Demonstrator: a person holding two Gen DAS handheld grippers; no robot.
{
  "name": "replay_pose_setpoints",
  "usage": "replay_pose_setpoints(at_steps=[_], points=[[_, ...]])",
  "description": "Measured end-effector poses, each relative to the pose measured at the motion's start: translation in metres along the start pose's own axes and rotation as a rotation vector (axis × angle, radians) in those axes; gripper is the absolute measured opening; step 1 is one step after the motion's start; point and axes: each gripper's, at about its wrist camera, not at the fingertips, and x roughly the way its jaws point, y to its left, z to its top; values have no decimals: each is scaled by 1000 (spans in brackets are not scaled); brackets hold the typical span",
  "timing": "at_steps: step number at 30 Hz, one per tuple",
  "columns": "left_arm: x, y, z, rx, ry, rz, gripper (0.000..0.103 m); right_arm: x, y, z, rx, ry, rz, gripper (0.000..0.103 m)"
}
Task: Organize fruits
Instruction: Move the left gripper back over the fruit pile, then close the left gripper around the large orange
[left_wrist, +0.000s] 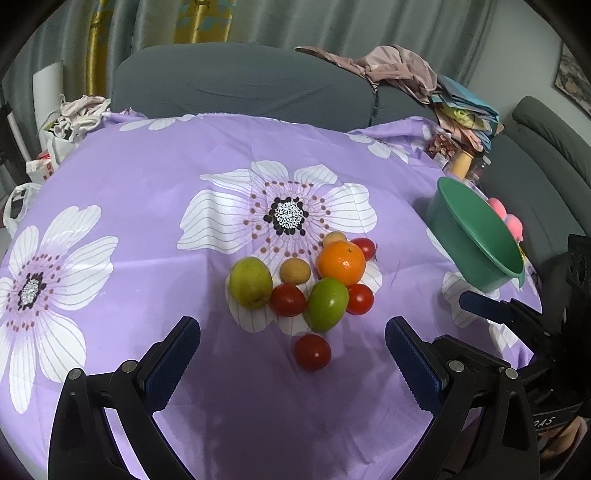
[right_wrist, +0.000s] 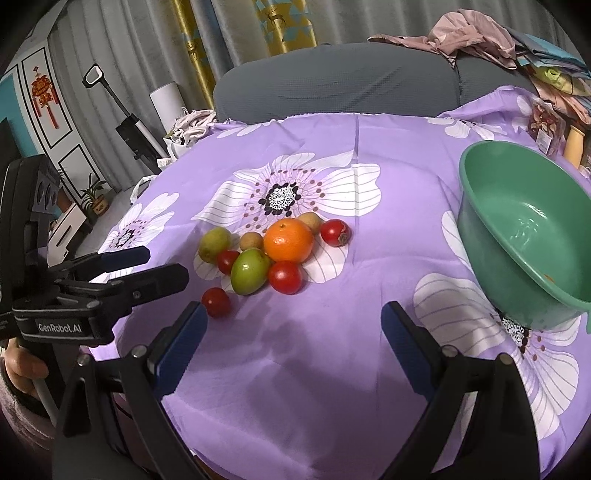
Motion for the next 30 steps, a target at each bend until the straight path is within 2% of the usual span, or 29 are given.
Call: replay_pose_setpoints(at_steps=[7, 22, 30], points=[[5, 3, 0, -11, 12, -2, 100, 6, -2, 2, -3, 11, 1, 96], [14, 5, 8, -6, 22, -55, 100, 17, -10, 12, 3, 19, 2, 96], [20, 19, 26, -59, 39, -168, 100, 21, -11, 22, 2, 16, 5, 96]])
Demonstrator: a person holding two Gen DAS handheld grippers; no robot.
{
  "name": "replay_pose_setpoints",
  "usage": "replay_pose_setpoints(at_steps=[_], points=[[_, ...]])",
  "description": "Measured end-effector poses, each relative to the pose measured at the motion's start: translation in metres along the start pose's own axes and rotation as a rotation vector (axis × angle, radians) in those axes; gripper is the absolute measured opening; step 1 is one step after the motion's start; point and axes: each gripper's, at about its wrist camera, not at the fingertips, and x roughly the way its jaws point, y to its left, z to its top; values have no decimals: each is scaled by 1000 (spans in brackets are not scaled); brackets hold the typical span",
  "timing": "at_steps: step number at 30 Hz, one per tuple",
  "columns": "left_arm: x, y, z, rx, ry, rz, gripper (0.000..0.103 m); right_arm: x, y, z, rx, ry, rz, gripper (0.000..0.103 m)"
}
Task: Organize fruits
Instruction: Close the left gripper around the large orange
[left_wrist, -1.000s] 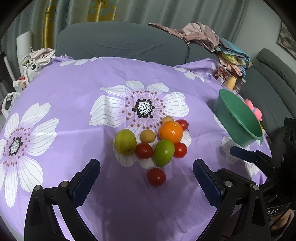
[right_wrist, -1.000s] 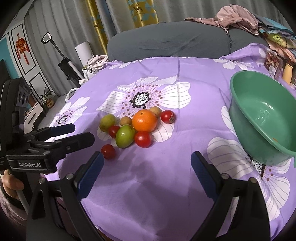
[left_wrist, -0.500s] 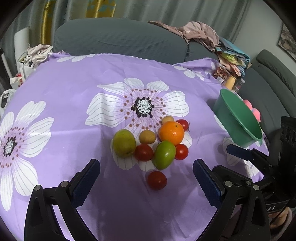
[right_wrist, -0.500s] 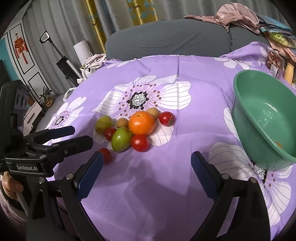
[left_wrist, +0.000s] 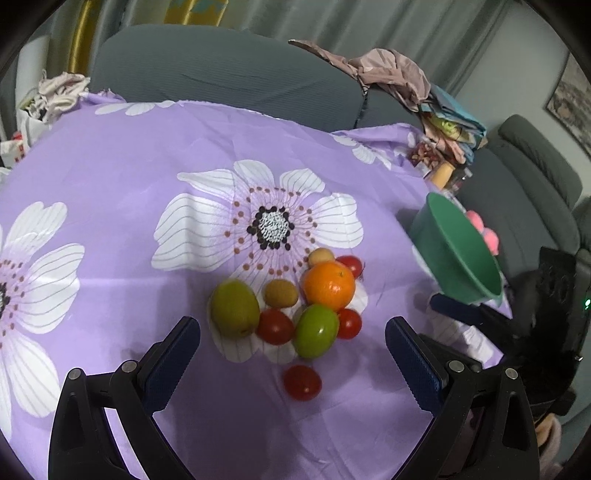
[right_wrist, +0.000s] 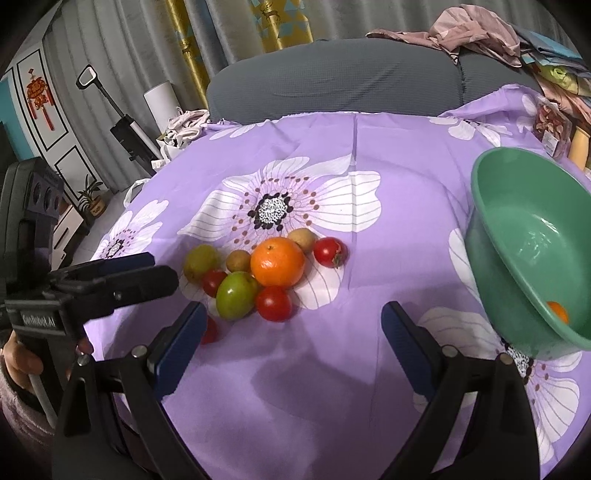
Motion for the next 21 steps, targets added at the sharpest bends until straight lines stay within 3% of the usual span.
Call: replay_pose_setpoints(at_steps=[4, 10, 16, 21], points=[[7, 6, 9, -44, 33, -89, 100, 6, 3, 5, -15, 9, -3, 96], [22, 5, 29, -82, 96, -206, 100, 22, 2, 12, 16, 46, 58, 96], [44, 4, 44, -86, 173, -230, 100, 44, -8, 17, 121, 79, 158, 94], [60, 1, 50, -66, 216, -220, 100, 59, -9, 21, 157, 105, 183, 89]])
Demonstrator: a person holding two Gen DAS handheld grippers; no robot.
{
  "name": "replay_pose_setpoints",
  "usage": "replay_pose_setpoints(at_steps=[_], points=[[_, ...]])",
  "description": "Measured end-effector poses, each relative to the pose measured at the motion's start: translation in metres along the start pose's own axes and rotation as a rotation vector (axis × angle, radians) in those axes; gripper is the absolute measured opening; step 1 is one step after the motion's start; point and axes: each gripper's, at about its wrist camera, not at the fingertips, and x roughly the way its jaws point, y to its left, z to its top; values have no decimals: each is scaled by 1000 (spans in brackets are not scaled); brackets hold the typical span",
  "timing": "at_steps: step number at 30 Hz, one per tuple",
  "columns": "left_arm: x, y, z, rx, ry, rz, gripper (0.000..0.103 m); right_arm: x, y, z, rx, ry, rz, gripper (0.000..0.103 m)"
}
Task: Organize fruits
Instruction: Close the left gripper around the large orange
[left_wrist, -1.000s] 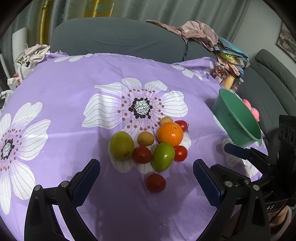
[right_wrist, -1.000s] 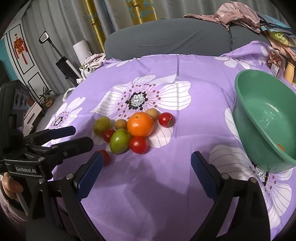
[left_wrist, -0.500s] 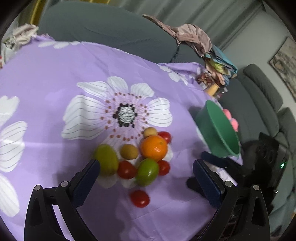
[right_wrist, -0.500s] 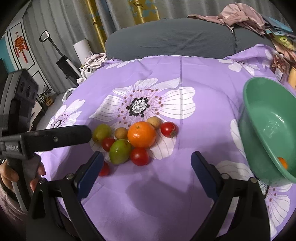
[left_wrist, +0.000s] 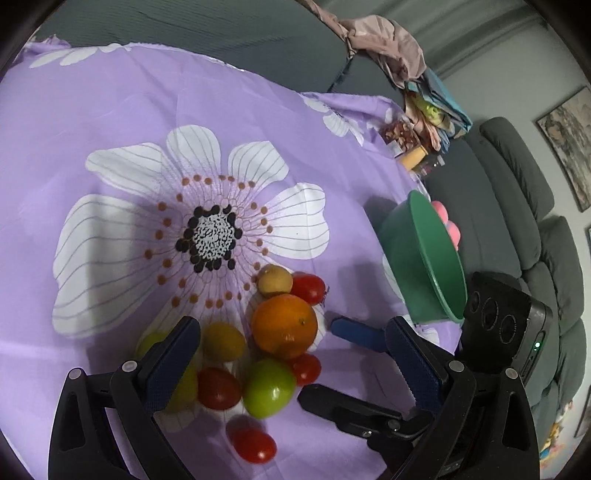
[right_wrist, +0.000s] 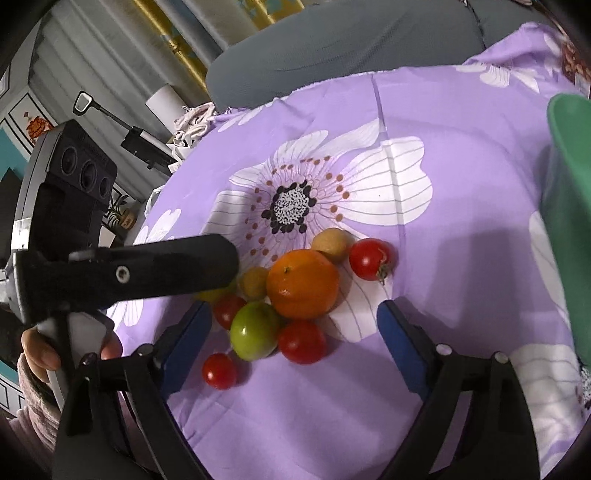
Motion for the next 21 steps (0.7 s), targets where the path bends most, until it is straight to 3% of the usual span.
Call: replay_pose_setpoints(at_steps=[4, 8, 11, 13, 17, 21], points=[[8, -3, 4, 36, 25, 14, 97, 7, -3, 3, 24, 15, 19, 83], [19, -2, 6, 57, 64, 32, 84, 15, -5, 6, 35, 31, 22, 78], [21, 0, 5, 66, 74, 32, 82, 17, -6, 6, 39, 37, 26, 76], [22, 0, 5, 68, 82, 21, 74, 18, -7, 7, 38, 38, 26, 74], [25, -1, 5, 87, 97, 42, 69, 22, -7, 9, 30, 48, 33, 64], [26, 1, 6, 86, 101, 52, 52, 25, -6, 11, 25, 63, 34, 58]])
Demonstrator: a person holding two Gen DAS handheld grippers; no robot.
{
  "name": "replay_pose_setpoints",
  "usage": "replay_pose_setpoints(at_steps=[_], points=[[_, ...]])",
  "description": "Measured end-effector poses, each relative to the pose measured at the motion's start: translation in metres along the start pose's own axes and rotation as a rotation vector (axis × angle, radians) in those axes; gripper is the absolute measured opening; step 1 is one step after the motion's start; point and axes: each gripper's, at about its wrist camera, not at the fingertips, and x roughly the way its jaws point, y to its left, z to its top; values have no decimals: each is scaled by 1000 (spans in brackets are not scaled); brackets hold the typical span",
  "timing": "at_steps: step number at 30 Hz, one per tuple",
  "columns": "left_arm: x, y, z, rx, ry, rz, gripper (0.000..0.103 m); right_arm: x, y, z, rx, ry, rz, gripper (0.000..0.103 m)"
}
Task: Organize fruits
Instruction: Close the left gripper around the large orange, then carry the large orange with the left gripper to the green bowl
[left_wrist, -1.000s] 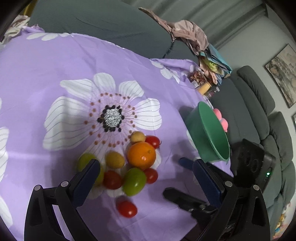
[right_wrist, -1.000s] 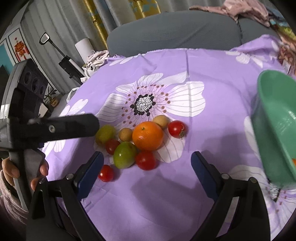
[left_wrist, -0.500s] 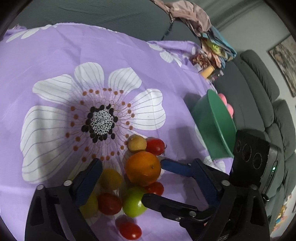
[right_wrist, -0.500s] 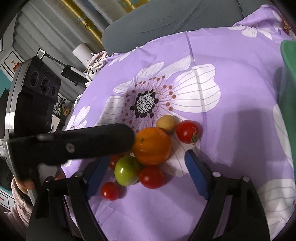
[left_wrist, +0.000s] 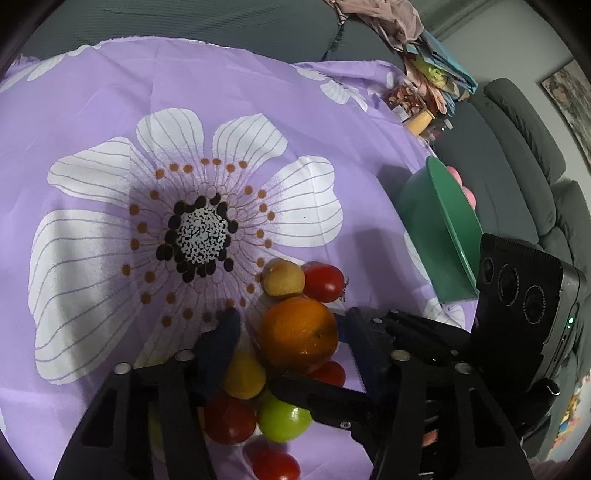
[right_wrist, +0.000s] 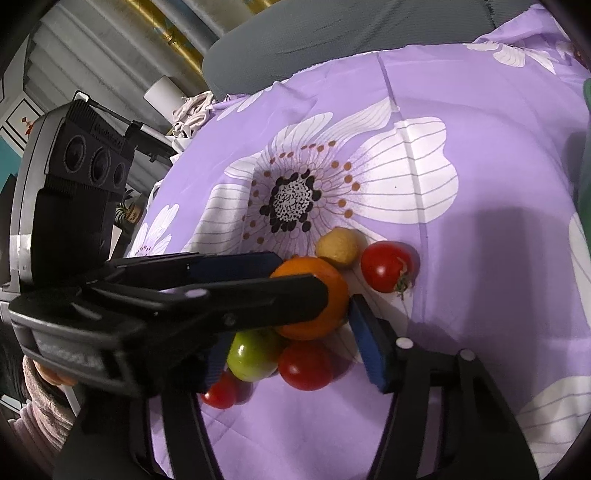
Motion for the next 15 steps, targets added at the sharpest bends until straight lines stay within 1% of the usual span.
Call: replay_pose_setpoints(at_steps=[1, 3, 5, 11, 15], points=[[0, 0, 0, 2, 1, -2, 51, 0, 0, 1, 1, 2, -1, 57], [0, -1, 0, 6, 4, -7, 47, 1, -1, 1, 0, 8, -10, 50], [2, -4, 0, 12, 4, -3, 46, 1, -1, 2, -4, 14, -20, 47], [1, -5, 0, 11, -1, 2, 45, 2, 0, 2, -20, 12, -23, 47], [-3, -9, -3, 11, -13, 3, 45, -2, 3, -1, -53, -12, -28, 46]])
